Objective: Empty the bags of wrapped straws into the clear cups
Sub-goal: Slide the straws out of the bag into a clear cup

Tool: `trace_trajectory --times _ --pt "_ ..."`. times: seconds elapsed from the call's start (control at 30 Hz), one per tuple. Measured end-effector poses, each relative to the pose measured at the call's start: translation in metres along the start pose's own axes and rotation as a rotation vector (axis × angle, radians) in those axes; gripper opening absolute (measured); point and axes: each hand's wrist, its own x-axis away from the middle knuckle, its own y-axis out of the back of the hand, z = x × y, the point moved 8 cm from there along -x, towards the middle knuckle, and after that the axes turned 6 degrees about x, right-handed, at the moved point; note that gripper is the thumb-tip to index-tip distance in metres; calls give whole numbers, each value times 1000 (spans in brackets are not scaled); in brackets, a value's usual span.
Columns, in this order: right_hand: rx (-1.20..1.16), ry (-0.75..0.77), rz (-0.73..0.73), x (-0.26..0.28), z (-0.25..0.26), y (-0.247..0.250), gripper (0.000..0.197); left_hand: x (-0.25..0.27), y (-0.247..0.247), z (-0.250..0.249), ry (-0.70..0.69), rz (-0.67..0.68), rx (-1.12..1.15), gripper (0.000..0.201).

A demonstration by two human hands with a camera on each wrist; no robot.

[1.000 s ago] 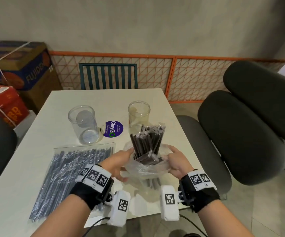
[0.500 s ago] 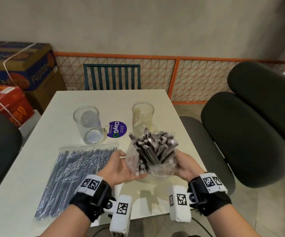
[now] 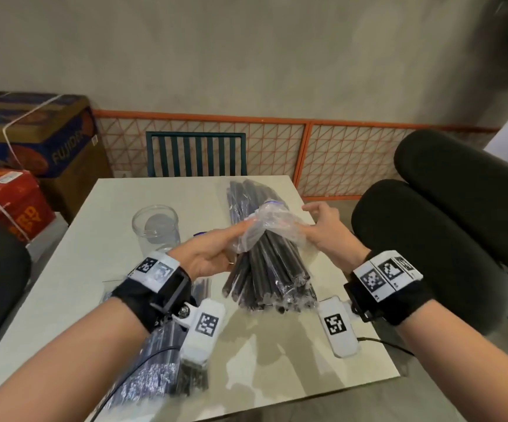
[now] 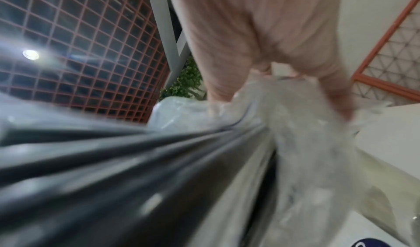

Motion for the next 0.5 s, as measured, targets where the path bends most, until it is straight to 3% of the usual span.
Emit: trace_trajectory --times 0.07,0.1,0.17,0.27,0.4,0.5 --pt "-38 -170 124 -3 -9 -13 101 1 1 -7 -61 12 -15 37" --pt "-153 -228 258 -1 -11 -26 106 1 0 -8 -81 37 -26 36" --pt "-373 -278 489 11 -2 -48 83 2 -3 -11 -101 92 -39 35" --pt "-459 -232 611 17 11 -61 70 5 1 -13 -81 107 -76 32" --pt "-278 -222 583 17 17 -69 51 9 11 -25 -138 2 -315 11" --pt "-196 -166 459 6 22 -67 40 10 16 -28 -136 12 -372 2"
